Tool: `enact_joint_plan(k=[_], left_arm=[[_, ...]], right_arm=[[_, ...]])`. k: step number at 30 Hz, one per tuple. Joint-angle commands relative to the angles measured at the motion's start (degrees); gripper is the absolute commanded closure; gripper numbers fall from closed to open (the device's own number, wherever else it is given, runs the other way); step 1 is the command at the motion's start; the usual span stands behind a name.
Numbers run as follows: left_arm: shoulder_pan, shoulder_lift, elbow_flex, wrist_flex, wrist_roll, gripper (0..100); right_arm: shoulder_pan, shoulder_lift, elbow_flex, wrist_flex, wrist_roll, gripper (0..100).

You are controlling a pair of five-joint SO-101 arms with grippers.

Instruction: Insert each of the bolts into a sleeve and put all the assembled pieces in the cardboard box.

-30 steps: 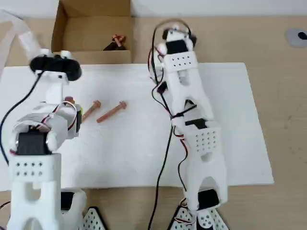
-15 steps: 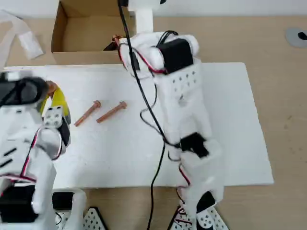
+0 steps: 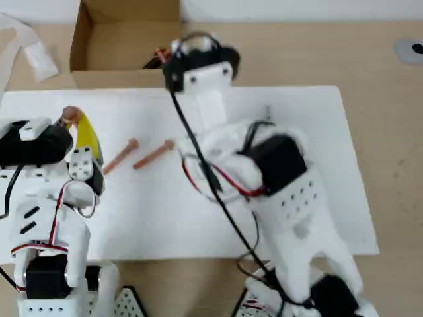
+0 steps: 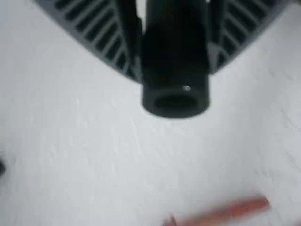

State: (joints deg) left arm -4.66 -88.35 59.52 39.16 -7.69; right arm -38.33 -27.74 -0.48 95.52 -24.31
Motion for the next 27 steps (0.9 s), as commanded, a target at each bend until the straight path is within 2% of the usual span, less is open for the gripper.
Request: enact_joint_plan(k=[1, 7, 11, 14, 17, 22, 27], left_arm=[[0.26, -0.92, -0.26, -3.87, 4.48, 99], [0.97, -0.92, -1.58, -5.19, 13.19, 99], [3.87, -0.92, -2.11, -5.19, 14.24, 99], [5.63, -0.92, -2.02, -5.1, 16.18, 99], [7.03, -0.92, -2.11, -5.19, 19.69, 99], [12.66, -1.01, -2.11, -5.36, 20.22, 99], [21.63, -0.84, -3.34, -5.27, 20.04, 99]], right_arm=[[0.57, -9.8, 19.3, -10.2, -0.26, 98.9], [0.75, -22.46, 42.95, -32.44, -0.18, 98.9], [0.48, -31.78, 54.29, -45.63, -0.79, 98.9], [0.48, -40.66, 63.08, -55.82, -4.66, 98.9], [-0.66, -49.8, 71.43, -64.44, -3.16, 98.9], [-3.91, -62.55, 82.68, -71.12, 2.81, 98.9], [-10.24, -72.48, 91.91, -71.38, 6.86, 98.9]])
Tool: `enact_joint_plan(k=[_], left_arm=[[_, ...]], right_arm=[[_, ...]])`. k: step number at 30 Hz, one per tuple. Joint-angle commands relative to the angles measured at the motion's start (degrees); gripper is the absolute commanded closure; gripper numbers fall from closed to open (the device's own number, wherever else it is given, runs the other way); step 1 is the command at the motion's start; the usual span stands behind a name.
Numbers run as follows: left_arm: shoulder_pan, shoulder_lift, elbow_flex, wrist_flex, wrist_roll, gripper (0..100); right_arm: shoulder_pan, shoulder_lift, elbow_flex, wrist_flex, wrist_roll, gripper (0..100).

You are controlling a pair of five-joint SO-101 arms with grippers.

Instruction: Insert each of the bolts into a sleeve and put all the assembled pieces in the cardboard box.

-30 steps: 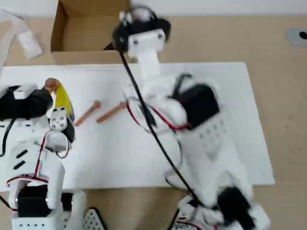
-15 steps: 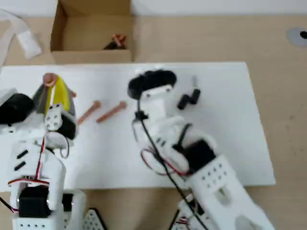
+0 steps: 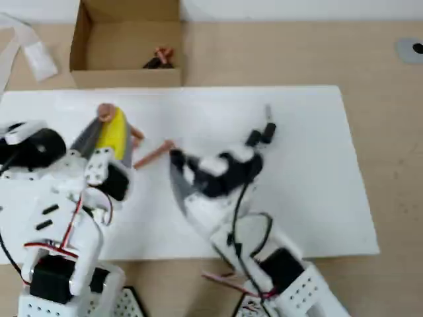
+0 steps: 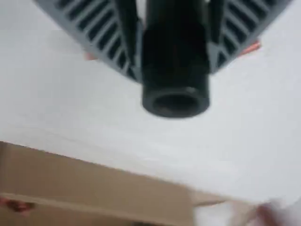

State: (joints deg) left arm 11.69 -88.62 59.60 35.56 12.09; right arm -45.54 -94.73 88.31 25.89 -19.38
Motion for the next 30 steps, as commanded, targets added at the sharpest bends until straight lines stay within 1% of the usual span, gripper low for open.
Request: enact_joint_plan(k=[1, 4, 6, 10, 13, 14, 21, 25, 30], left_arm=[[7.12, -0.57, -3.87, -1.58, 0.18, 99], [9.93, -0.57, -5.71, -1.32, 0.09, 99], [9.41, -0.57, -7.65, 1.58, 0.09, 99], [9.32, -0.57, -10.9, 8.53, -0.53, 99], [9.32, -0.57, -11.87, 11.87, -6.42, 99], [9.41, -0.57, -11.87, 12.4, -7.56, 99], [9.76, -0.57, -11.78, 14.24, -7.56, 99], [9.76, -0.4, -11.43, 14.24, -5.71, 99], [9.85, 3.82, -11.87, 14.42, -5.63, 99]], right_arm=[[-3.56, -7.25, 4.35, -1.67, 2.64, 98.9], [-3.56, -11.21, 6.9, -1.49, 5.71, 98.9], [-3.38, -13.05, 8.04, -1.49, 6.95, 98.9], [-3.38, -14.29, 8.4, -1.41, 7.03, 98.9], [-3.38, -14.29, 8.4, -1.41, 7.12, 98.9], [-3.38, -14.29, 8.4, -1.41, 7.47, 98.9], [-3.38, -14.64, 8.4, -1.41, 8.26, 98.9], [-3.38, -14.73, 8.4, -1.41, 8.26, 98.9], [-3.3, -14.81, 8.31, -1.85, 8.26, 98.9]])
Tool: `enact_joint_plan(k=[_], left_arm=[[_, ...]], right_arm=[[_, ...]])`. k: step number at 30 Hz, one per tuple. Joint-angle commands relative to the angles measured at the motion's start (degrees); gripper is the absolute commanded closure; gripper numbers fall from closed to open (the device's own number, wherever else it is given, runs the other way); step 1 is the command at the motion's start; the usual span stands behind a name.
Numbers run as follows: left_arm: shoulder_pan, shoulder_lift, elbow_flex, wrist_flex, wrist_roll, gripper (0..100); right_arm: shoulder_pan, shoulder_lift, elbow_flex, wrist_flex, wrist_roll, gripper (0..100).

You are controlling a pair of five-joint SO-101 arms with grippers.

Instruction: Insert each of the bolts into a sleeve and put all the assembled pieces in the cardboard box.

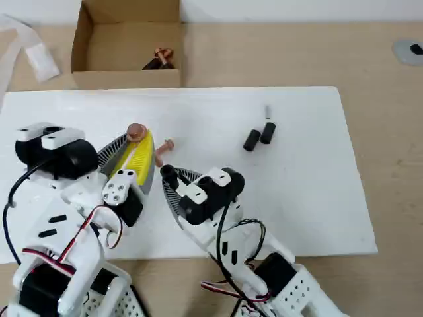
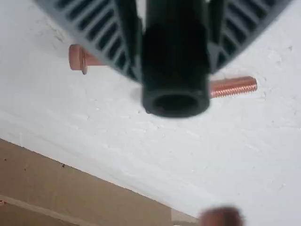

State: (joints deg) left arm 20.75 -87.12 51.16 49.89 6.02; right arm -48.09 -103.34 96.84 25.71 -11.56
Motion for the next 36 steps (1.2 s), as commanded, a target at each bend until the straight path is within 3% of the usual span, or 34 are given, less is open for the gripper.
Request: enact_joint_plan(k=[1, 11, 18, 25, 30, 36], left_arm=[[0.79, 3.21, -3.43, 0.0, 0.53, 99], [0.97, 6.2, -3.43, -0.09, 0.53, 99], [8.26, 6.37, -4.48, -0.18, 0.53, 99], [7.56, 6.37, -4.84, -0.09, 0.09, 99], [0.7, 6.37, -4.75, -0.26, 0.09, 99], [3.43, 6.37, -4.66, 0.0, 0.44, 99]], right_arm=[[-0.75, -6.2, -0.22, -1.67, 0.44, 98.9], [3.03, -6.2, -0.4, -1.76, 0.53, 98.9], [2.86, -6.2, -0.22, -1.76, 0.53, 98.9], [2.86, -6.2, -0.31, -1.76, 0.53, 98.9], [2.86, -6.2, -0.31, -1.67, 0.53, 98.9], [2.86, -6.2, -0.31, -1.67, 0.44, 98.9]])
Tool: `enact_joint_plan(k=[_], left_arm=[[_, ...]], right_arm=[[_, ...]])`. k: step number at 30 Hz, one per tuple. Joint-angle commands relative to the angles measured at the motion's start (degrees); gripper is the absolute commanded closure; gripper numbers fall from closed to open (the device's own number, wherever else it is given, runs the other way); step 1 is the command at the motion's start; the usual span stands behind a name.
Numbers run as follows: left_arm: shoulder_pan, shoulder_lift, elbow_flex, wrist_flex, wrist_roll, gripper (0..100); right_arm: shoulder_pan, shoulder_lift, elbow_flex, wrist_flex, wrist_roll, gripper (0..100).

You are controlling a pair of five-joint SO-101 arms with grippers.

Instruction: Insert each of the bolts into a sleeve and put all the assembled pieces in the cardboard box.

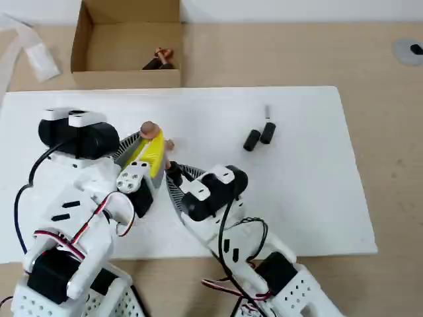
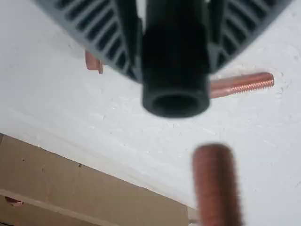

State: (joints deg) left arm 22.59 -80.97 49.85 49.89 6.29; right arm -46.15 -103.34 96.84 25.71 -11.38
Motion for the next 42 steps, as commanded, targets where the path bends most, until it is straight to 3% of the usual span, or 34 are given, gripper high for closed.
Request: enact_joint_plan(k=[1, 27, 34, 42], left_arm=[[2.37, 0.22, -3.08, 0.0, 0.18, 99], [2.46, 0.22, 4.66, -0.53, -2.99, 99], [-4.31, 0.13, 4.22, -5.89, -2.64, 99], [-1.05, 0.22, 4.92, -5.63, -0.35, 99]], right_arm=[[0.92, -6.2, -0.31, -1.67, 0.26, 98.9], [0.92, -6.2, -1.45, -1.67, 0.26, 98.9], [0.92, -6.2, -1.36, -1.58, 0.26, 98.9], [0.92, -6.2, -1.27, -1.49, 0.26, 98.9]])
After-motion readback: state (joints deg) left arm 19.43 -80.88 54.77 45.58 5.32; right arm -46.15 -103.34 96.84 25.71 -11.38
